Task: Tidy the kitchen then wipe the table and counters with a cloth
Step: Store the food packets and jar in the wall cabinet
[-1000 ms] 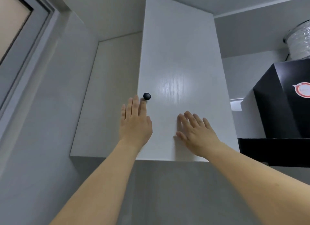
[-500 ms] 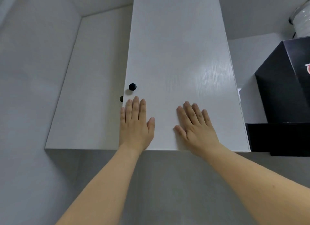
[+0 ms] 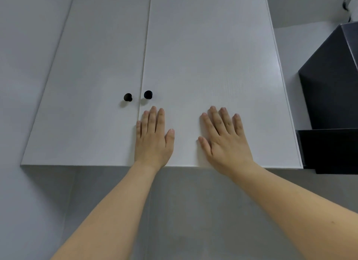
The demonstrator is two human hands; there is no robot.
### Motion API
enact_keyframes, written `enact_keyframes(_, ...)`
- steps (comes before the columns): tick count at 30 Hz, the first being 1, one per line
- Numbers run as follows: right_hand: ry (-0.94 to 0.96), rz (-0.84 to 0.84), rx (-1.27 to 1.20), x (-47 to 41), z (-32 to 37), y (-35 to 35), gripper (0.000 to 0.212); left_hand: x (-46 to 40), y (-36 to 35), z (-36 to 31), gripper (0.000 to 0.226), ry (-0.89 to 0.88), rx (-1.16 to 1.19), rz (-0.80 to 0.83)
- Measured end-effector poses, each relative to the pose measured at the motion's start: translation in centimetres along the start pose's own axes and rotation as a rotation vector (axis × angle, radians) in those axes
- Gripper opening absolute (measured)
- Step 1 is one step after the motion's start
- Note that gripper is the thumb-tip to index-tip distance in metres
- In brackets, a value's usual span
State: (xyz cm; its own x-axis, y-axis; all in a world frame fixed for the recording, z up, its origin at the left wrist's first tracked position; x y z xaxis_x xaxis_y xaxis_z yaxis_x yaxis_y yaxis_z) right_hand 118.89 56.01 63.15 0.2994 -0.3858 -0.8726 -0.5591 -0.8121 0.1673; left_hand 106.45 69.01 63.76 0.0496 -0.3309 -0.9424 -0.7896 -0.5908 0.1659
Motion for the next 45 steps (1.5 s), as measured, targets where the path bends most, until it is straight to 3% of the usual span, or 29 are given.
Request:
enact_keyframes(21,-0.016,-0.077,0.051,0.5,0.0,-0.4,0.062,0.3,-1.3,0.5,0.069,-0.03,0.023,-0.046)
enact_keyframes(28,-0.042,-0.052,0.019,0.7,0.3,-0.7,0.062,0.9,-1.9,0.8,0.067,-0.067,-0.034,0.088)
enact_keyframes(33,-0.039,0.057,-0.041,2.5,1.7,-1.3,0.067,3.9,-1.7,1.6,0.068,-0.053,-0.108,0.265)
enact_keyframes(37,-0.02,0.249,-0.089,5.4,3.2,-1.1,0.066,5.3,0.4,1.9,0.061,-0.056,-0.109,0.249)
enact_keyframes(41,0.013,0.218,-0.172,9.1,6.2,0.8,0.067,8.4,2.4,2.9,0.054,-0.013,-0.026,0.213)
enact_keyframes(45,0.04,0.307,-0.222,14.6,8.8,-0.1,0.065,12.8,1.5,4.3,0.06,-0.107,-0.114,0.299)
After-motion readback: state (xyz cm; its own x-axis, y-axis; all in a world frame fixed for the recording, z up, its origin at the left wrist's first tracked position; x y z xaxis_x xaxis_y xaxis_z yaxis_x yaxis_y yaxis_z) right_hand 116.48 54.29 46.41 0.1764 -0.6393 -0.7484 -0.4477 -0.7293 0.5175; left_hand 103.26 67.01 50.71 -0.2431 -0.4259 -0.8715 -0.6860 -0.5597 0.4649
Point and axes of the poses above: each hand's wrist, its own x-axis away from the middle knuckle, its own y-axis out of the back of the hand, z = x × y, the point moved 9 cm from there along -x, towards the middle knuckle, and after that the axes turned 13 degrees about y, right-handed, at the moved point
